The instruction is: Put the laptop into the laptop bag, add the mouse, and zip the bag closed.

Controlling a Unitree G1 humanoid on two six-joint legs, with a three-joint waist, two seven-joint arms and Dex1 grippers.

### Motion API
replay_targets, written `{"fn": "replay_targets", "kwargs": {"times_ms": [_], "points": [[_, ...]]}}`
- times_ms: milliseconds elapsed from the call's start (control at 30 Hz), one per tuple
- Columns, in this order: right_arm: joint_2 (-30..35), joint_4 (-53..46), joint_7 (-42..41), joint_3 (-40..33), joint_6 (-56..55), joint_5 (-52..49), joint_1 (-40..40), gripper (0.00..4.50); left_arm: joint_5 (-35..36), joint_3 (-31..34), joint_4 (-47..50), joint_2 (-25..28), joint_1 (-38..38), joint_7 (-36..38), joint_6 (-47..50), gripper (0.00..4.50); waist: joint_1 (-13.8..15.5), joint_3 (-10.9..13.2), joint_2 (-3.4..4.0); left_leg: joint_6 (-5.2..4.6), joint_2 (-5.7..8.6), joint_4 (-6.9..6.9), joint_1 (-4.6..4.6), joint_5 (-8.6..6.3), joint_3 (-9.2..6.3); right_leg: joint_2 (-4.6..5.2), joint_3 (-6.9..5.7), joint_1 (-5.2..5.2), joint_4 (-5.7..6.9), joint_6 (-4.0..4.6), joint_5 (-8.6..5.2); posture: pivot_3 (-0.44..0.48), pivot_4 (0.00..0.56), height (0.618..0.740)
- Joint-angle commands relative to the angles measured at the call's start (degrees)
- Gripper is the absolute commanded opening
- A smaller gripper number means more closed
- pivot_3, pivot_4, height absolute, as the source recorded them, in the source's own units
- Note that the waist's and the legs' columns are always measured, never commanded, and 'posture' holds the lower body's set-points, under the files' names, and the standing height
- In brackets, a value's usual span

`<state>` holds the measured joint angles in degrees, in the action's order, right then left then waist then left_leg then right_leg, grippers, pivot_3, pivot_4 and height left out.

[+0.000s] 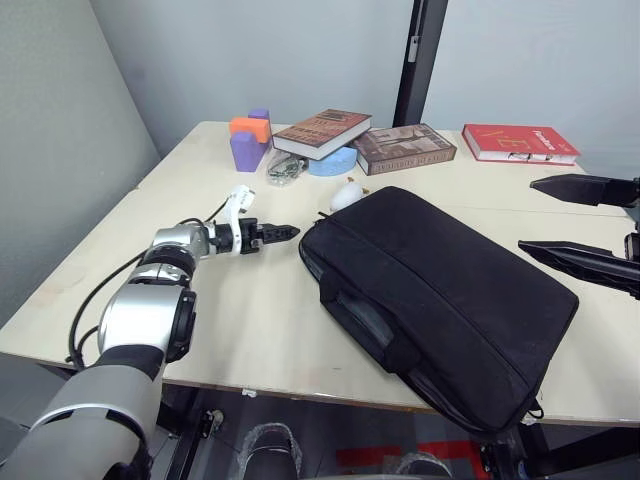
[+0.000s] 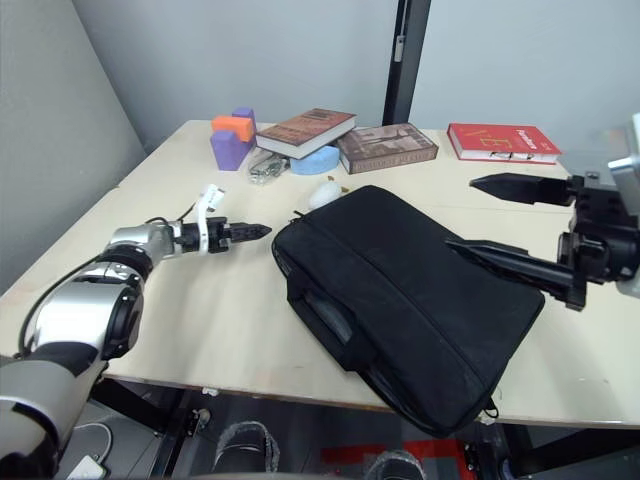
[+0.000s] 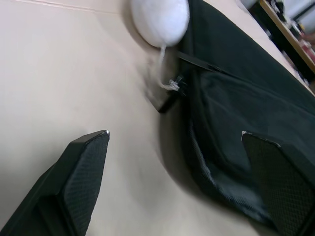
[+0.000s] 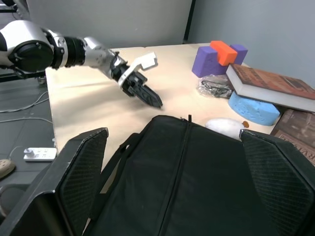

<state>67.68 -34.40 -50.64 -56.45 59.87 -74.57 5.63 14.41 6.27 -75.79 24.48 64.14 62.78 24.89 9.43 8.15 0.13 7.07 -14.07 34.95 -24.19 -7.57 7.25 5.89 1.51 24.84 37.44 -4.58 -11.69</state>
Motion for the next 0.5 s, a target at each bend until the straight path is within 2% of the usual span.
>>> {"fn": "replay_targets", "kwargs": {"times_ms": [33,167,367,500], "points": [[0.75,-0.95,1.52,-1.41,-0.32,-1.20,-0.29,4.49,0.60,3.35,-0.31,-2.25,1.90,-4.67,0.88,4.50,0.00,0.00,0.00,0.00,0.00,0.00,0.00,0.00,-0.01,0.00,0.00,-0.01,0.00,0.00,0.00,0.000,0.150,0.725],[-0.22,-1.43,2.42,-3.18,0.95,-0.39,-3.30,4.49,-0.10,4.69,-0.48,-5.33,1.58,-8.11,2.94,4.50,-0.01,-0.01,-0.01,0.00,0.00,0.01,0.01,0.00,-0.02,0.00,0.00,-0.03,0.00,0.00,0.00,0.000,0.150,0.725],[-4.07,0.24,1.62,-6.77,2.16,1.10,-10.84,4.49,-0.50,6.09,-0.22,-8.34,1.95,-8.94,4.16,4.50,0.76,-0.02,-0.02,-0.06,0.13,0.01,0.02,-0.02,-0.05,0.14,-0.03,-0.10,-0.08,0.00,0.00,0.000,0.150,0.725],[-7.21,1.32,-0.16,-7.63,1.96,4.03,-17.33,4.50,-1.78,5.58,0.00,-8.88,2.53,-7.78,5.15,3.28,0.90,-0.02,-0.03,-0.11,0.22,-0.02,0.00,-0.03,-0.08,0.22,-0.07,-0.17,-0.22,0.00,0.00,0.000,0.150,0.725]]}}
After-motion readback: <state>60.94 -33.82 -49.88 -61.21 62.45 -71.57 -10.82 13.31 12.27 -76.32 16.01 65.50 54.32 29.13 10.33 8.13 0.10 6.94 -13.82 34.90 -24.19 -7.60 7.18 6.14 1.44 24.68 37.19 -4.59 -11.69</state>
